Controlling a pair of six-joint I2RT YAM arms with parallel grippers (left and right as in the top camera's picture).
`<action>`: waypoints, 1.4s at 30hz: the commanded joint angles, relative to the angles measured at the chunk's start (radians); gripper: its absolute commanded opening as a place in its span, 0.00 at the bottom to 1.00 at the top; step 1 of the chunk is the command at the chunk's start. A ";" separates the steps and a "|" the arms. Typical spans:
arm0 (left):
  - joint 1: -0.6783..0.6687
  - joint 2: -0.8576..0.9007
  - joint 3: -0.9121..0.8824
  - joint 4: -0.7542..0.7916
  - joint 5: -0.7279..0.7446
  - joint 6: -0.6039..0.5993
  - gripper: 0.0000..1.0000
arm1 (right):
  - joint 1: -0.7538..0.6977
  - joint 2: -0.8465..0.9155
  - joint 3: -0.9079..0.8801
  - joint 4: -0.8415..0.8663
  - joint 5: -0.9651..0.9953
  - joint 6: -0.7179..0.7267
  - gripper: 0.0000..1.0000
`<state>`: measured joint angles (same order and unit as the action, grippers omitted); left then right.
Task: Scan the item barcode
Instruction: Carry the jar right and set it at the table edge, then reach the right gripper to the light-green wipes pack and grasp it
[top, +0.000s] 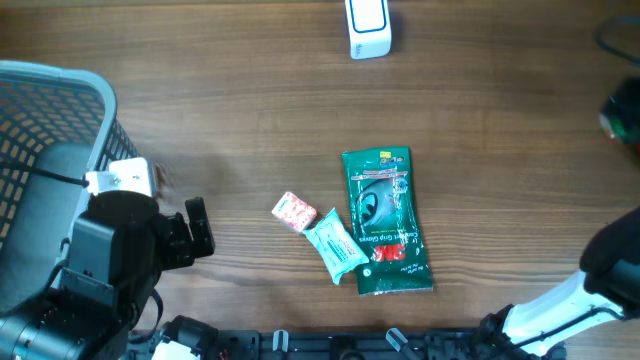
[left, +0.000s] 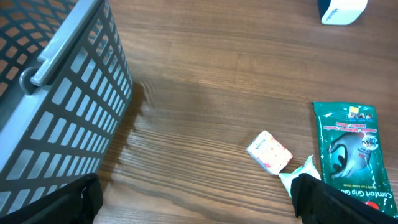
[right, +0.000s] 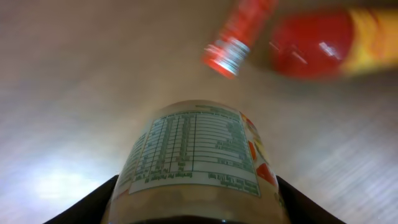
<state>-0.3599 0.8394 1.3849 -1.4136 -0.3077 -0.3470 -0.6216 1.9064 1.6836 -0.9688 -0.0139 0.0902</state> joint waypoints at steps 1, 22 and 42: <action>0.004 0.000 0.000 0.002 0.004 -0.009 1.00 | -0.092 0.037 -0.102 0.042 -0.001 0.014 0.59; 0.004 0.000 0.000 0.002 0.004 -0.009 1.00 | 0.040 -0.293 0.003 -0.177 -0.199 0.138 1.00; 0.004 0.000 0.000 0.002 0.005 -0.009 1.00 | 1.327 -0.436 -0.383 -0.231 -0.363 0.735 1.00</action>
<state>-0.3599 0.8394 1.3849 -1.4136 -0.3077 -0.3470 0.6197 1.4799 1.3132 -1.2301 -0.3225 0.6331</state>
